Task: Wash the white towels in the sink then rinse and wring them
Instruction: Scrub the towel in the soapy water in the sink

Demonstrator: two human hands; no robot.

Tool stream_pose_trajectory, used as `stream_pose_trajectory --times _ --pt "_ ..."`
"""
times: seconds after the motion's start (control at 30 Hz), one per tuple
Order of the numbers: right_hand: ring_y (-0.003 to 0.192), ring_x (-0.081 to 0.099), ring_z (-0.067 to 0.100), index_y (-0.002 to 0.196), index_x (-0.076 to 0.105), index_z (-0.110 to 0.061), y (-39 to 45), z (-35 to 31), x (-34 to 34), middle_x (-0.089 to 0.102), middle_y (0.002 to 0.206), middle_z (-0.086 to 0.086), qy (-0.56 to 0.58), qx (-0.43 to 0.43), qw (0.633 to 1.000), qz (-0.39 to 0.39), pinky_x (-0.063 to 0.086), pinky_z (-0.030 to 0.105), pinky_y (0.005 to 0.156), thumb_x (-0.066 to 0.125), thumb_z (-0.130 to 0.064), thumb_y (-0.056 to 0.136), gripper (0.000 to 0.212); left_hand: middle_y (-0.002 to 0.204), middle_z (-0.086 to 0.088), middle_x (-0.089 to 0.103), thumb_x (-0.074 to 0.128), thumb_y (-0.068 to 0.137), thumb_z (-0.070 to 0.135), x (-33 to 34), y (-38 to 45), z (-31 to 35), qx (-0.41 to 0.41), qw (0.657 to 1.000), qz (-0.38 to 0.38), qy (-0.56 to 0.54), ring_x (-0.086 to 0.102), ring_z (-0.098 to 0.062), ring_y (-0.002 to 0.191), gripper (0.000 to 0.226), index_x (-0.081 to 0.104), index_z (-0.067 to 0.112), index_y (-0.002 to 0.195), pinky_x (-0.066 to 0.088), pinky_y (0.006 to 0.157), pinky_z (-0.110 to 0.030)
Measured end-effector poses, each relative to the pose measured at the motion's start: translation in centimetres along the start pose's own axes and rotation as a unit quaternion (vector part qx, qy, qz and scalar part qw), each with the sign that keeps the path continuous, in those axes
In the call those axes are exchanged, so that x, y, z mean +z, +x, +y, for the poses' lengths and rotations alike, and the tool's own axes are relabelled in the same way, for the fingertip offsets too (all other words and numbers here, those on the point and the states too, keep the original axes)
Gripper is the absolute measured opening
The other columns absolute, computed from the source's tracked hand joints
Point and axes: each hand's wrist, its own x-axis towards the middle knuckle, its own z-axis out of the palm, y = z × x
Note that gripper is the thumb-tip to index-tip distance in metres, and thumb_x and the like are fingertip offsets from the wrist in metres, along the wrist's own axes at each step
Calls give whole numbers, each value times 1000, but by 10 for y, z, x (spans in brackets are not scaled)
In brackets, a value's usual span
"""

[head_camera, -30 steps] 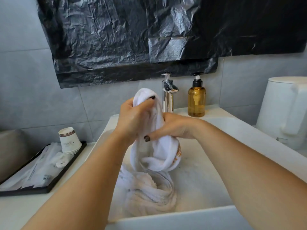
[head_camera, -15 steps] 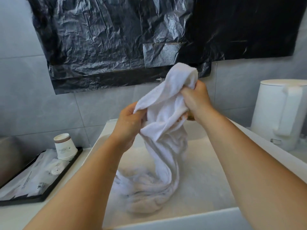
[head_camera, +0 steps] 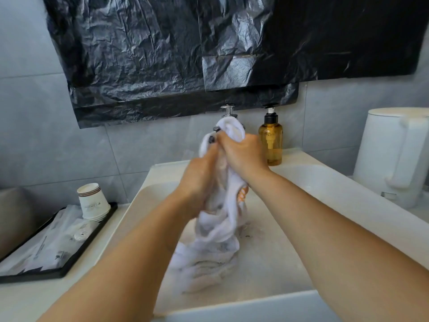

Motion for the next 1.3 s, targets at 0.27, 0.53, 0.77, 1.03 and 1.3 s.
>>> stream_pose_trajectory --times 0.27,0.53,0.77,1.03,1.3 --pt "78 60 31 69 56 -18 -51 -19 40 62 73 7 -74 -144 987 -23 47 33 67 57 -57 87 43 65 2 47 51 96 46 -5 1 -1 -19 970 31 -239 55 -9 56 35 50 20 73 43 58 -20" --pt "86 66 24 95 70 -9 7 20 -6 71 92 9 -79 4 989 -127 47 29 68 57 -51 90 44 83 -10 73 53 99 33 10 -5 6 18 997 -14 -72 71 -24 81 30 70 14 84 55 78 -37" --pt "67 67 16 75 74 -16 -14 1 -18 70 71 5 83 66 875 -472 52 27 69 63 -24 84 17 89 -21 70 64 77 53 -30 12 21 34 995 31 -84 70 -32 87 58 67 -2 96 53 91 -40" --pt "89 70 32 92 72 -2 -12 -20 -28 72 94 20 129 -78 973 -177 57 46 77 75 -4 67 25 95 -13 69 58 88 36 -43 11 20 176 960 -152 -156 66 -22 88 39 66 0 101 52 74 -27" --pt "84 73 19 88 72 -14 -9 -33 -51 76 86 4 351 -56 935 2 59 32 71 76 -12 72 16 69 11 73 93 32 57 -24 -9 8 45 940 -319 114 68 4 70 84 66 14 99 50 65 -9"
